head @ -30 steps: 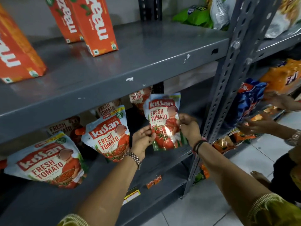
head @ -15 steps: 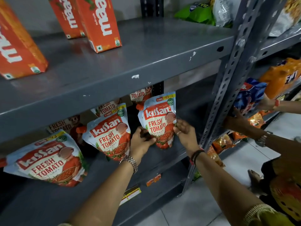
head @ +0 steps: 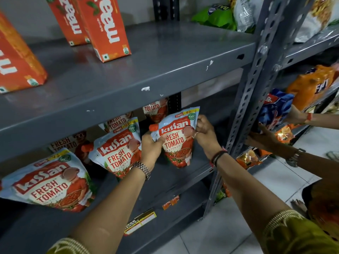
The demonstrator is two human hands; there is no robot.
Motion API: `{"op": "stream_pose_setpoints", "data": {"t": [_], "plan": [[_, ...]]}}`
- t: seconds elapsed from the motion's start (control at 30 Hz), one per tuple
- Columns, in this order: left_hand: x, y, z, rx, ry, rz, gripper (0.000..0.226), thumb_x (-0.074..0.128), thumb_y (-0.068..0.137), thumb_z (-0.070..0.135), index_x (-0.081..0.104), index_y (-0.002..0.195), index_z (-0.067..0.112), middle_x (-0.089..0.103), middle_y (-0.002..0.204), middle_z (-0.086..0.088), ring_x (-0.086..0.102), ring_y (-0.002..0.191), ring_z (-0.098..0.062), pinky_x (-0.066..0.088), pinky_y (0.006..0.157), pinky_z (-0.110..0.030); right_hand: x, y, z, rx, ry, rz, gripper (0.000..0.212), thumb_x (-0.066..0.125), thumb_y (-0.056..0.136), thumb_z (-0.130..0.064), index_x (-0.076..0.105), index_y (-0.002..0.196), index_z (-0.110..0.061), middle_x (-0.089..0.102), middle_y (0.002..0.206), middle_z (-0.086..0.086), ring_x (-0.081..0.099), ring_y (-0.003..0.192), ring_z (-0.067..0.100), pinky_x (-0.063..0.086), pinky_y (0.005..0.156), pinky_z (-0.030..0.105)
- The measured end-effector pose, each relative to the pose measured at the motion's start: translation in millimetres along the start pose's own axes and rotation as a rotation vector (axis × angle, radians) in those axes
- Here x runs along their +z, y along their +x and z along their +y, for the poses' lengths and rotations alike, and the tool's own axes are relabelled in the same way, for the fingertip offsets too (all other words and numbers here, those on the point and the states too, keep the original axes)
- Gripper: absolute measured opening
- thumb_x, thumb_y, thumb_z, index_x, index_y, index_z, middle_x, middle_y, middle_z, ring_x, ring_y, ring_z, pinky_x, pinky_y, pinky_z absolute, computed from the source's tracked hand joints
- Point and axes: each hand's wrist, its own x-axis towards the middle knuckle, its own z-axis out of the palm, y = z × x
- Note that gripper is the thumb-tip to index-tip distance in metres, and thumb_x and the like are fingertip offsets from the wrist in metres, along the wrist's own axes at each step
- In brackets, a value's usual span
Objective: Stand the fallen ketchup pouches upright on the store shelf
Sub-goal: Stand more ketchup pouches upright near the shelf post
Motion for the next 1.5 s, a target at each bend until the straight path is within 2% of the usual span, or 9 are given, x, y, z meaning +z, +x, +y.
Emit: {"op": "stream_pose_setpoints", "data": {"t": [0.17,0.37,0.43,0.57,0.67,0.9,1.17,1.33,1.5], "plan": [[4.5,-4.0,3.3,0.029,0.012,0.024,0.028,0.062,0.086,0.017,0.061,0.112,0.004,0.066,0.107,-0.003,0.063,0.097,-0.014,0.05,0.068,-0.006,-0.7,-5.0,0.1,-0.026,0.013,0.037,0.035,0.06,0.082,0.005,0.057,0.099,-0.026,0.069,0.108,0.002,0.067,0.097,0.012,0.058,0.084,0.028],[8.8,-30.0,-17.8,-0.379,-0.051,-0.193,0.057,0.058,0.085,0.041,0.037,0.134,0.018,0.053,0.133,0.001,0.051,0.118,-0.014,0.044,0.101,-0.037,1.6,-32.3,36.5,0.357,0.119,0.077,0.05,0.045,0.094,-0.039,0.038,0.139,-0.018,0.05,0.135,-0.002,0.048,0.125,0.02,0.043,0.104,0.043],[13.3,-37.9,-20.3,-0.453,-0.112,-0.273,0.051,0.052,0.088,0.043,0.038,0.133,0.022,0.052,0.128,0.006,0.048,0.119,-0.014,0.038,0.108,-0.043,3.4,-39.3,48.7,0.424,0.242,0.058,0.056,0.04,0.094,-0.046,0.033,0.142,-0.018,0.048,0.14,0.002,0.048,0.129,0.025,0.041,0.107,0.048],[23.7,-36.7,-20.3,-0.472,-0.341,-0.231,0.018,0.049,0.092,0.034,0.053,0.108,0.027,0.059,0.104,0.013,0.054,0.098,-0.001,0.038,0.098,-0.029,14.1,-39.1,51.8,0.352,0.306,0.018,0.054,0.035,0.094,-0.049,0.043,0.137,-0.017,0.058,0.133,0.006,0.06,0.112,0.017,0.047,0.1,0.038],[30.5,-29.8,-20.2,-0.428,-0.42,-0.152,0.011,0.05,0.091,0.022,0.057,0.097,0.027,0.063,0.099,0.009,0.056,0.096,-0.004,0.043,0.083,-0.021,22.6,-30.4,51.3,0.336,0.292,0.034,0.05,0.036,0.094,-0.047,0.048,0.134,-0.018,0.06,0.132,0.008,0.059,0.116,0.021,0.045,0.105,0.044],[36.7,-4.7,-21.4,-0.334,-0.394,-0.148,0.026,0.05,0.088,0.009,0.054,0.112,0.017,0.064,0.099,0.007,0.058,0.092,-0.003,0.047,0.065,-0.011,31.1,-8.4,44.2,0.311,0.188,0.05,0.042,0.035,0.095,-0.044,0.047,0.132,-0.028,0.06,0.132,0.003,0.058,0.117,0.019,0.046,0.104,0.043],[24.4,-14.9,-40.1,-0.438,-0.307,-0.101,0.067,0.06,0.076,0.019,0.039,0.138,0.009,0.051,0.137,-0.007,0.049,0.119,-0.014,0.036,0.098,-0.026,33.4,-23.4,48.6,0.32,0.04,0.102,0.043,0.037,0.098,-0.026,0.039,0.139,-0.015,0.053,0.137,0.008,0.05,0.126,0.023,0.04,0.1,0.03],[-14.3,-53.7,-60.1,-0.467,-0.208,0.038,0.046,0.045,0.091,-0.001,0.043,0.136,0.005,0.049,0.14,-0.011,0.051,0.12,-0.018,0.04,0.102,-0.029,57.5,-53.6,65.2,0.378,-0.022,0.255,0.037,0.046,0.088,-0.001,0.052,0.124,-0.008,0.054,0.132,0.012,0.051,0.122,0.027,0.036,0.1,0.027],[-57.1,-91.1,-69.3,-0.547,-0.213,0.15,0.013,0.048,0.091,0.004,0.058,0.093,0.013,0.061,0.111,-0.016,0.062,0.092,-0.02,0.05,0.077,-0.024,103.3,-70.3,62.6,0.322,-0.033,0.24,0.035,0.045,0.083,0.007,0.054,0.116,-0.002,0.047,0.129,0.018,0.049,0.119,0.03,0.034,0.102,0.028]]}}
